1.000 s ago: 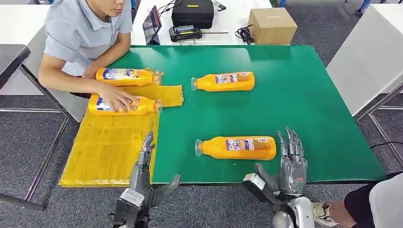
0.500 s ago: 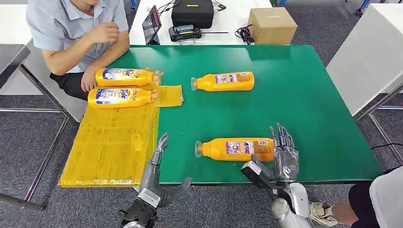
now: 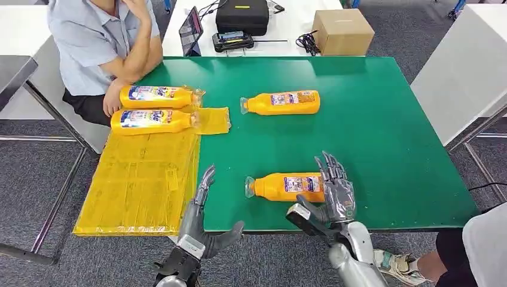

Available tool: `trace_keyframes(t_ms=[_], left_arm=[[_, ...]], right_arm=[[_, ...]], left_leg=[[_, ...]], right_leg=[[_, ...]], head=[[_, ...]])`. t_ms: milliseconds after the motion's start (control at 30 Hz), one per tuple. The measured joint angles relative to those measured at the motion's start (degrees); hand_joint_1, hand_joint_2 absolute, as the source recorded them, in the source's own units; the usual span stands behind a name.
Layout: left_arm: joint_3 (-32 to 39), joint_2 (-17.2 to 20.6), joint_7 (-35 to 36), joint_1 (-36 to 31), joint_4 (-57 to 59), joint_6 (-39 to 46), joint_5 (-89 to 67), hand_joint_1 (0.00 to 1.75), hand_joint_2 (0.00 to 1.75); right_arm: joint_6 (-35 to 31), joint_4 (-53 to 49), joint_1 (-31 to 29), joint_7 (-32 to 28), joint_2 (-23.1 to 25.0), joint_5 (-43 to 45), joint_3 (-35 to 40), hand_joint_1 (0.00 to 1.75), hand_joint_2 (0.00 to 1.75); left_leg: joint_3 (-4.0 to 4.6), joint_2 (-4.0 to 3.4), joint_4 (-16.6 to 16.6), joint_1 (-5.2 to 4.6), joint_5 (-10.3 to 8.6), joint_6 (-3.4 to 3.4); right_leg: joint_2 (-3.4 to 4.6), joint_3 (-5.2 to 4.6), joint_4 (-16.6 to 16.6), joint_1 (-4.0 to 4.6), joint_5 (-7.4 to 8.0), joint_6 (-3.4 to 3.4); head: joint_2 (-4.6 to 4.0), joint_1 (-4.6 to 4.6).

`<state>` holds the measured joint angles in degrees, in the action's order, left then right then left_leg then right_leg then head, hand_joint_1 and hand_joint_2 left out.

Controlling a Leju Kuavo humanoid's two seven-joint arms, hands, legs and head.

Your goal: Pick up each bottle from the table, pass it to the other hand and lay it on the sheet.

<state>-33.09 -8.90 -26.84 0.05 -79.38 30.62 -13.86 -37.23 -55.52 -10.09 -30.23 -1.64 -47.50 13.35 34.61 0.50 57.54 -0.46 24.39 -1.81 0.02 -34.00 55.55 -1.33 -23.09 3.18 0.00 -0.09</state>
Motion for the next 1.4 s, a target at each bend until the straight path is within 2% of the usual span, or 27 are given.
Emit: trace_keyframes(t_ms=[133, 233, 267, 433, 467, 600, 733, 767, 1067, 1400], left_arm=[[0.0, 0.0, 0.04, 0.0, 0.0, 0.37, -0.39, 0.0, 1.75], [0.0, 0.0, 0.18, 0.0, 0.0, 0.35, -0.39, 0.0, 1.75], [0.0, 0.0, 0.2, -0.01, 0.0, 0.31, -0.39, 0.0, 1.75], [-0.02, 0.0, 0.26, -0.01, 0.0, 0.2, -0.39, 0.0, 1.75], [-0.02, 0.0, 0.31, -0.02, 0.0, 0.11, -0.39, 0.0, 1.75], [-0.04, 0.0, 0.52, -0.02, 0.0, -0.06, -0.39, 0.0, 1.75], [-0.04, 0.0, 0.87, 0.08, -0.05, -0.02, -0.55, 0.0, 1.75], [-0.04, 0.0, 0.94, 0.15, -0.07, 0.0, -0.57, 0.0, 1.75], [-0.02, 0.0, 1.05, 0.29, -0.09, -0.11, -1.05, 0.0, 1.75], [-0.04, 0.0, 1.44, 0.28, -0.07, -0.57, -1.53, 0.0, 1.75]], right_arm=[[2.09, -1.27, 0.06, 0.56, 0.07, 1.43, 1.42, 0.0, 0.0], [0.14, -1.62, 0.06, 2.23, -0.06, -2.27, 2.28, 0.0, 0.0], [-0.49, -1.62, 0.06, 2.4, -0.15, -2.87, 2.71, 0.0, 1.75], [-1.3, -1.62, 0.06, 2.69, -0.41, -3.56, 3.48, 0.0, 1.75], [-1.48, -1.62, 0.06, 2.69, -0.46, -3.53, 3.57, 0.0, 0.0], [-1.46, -1.88, 0.07, 3.3, -0.5, -2.89, 4.05, 0.0, 0.0], [3.03, -3.3, 0.4, 3.72, -0.37, 1.56, 4.31, 0.0, 0.0], [3.68, -3.72, 0.61, 3.87, -0.33, 1.89, 4.35, 0.0, 1.75], [7.35, -4.83, 1.24, 4.28, -1.31, 1.82, 4.88, 0.0, 1.75], [5.04, -4.13, 0.26, 7.56, -2.6, -5.56, 5.9, 0.0, 1.75]], left_leg=[[0.0, 0.0, 0.0, -0.01, 0.0, 0.0], [-0.01, 0.0, 0.01, -0.01, 0.0, -0.01], [-0.01, 0.0, 0.01, -0.01, 0.0, -0.01], [-0.01, 0.0, 0.01, -0.01, 0.0, 0.0], [-0.01, 0.0, 0.01, -0.01, 0.0, 0.0], [-0.01, 0.0, 0.0, -0.01, 0.0, 0.0], [-0.01, 0.01, 0.0, -0.01, 0.0, 0.0], [0.0, 0.01, 0.0, -0.01, 0.0, 0.0], [-0.01, 0.0, 0.0, -0.01, 0.0, 0.0], [-0.01, 0.0, 0.0, -0.01, 0.0, 0.0]], right_leg=[[0.0, 0.01, -0.01, -0.01, 0.0, 0.0], [0.0, 0.01, -0.01, -0.01, 0.01, 0.0], [0.0, 0.01, -0.01, -0.01, 0.01, 0.0], [0.0, 0.01, 0.0, 0.0, 0.01, 0.0], [0.0, 0.01, 0.0, 0.0, 0.01, 0.0], [0.0, 0.01, 0.0, 0.0, 0.01, 0.0], [-0.01, 0.01, 0.0, -0.01, 0.01, 0.0], [0.0, 0.01, 0.0, -0.01, 0.01, 0.0], [0.0, 0.01, 0.0, -0.01, 0.01, 0.0], [0.0, 0.01, 0.0, -0.01, 0.01, 0.0]], head=[[0.0, 0.0], [0.0, 0.0], [0.0, 0.0], [0.0, 0.0], [0.0, 0.0], [0.0, 0.0], [0.0, 0.0], [0.0, 0.0], [0.0, 0.0], [0.0, -0.02]])
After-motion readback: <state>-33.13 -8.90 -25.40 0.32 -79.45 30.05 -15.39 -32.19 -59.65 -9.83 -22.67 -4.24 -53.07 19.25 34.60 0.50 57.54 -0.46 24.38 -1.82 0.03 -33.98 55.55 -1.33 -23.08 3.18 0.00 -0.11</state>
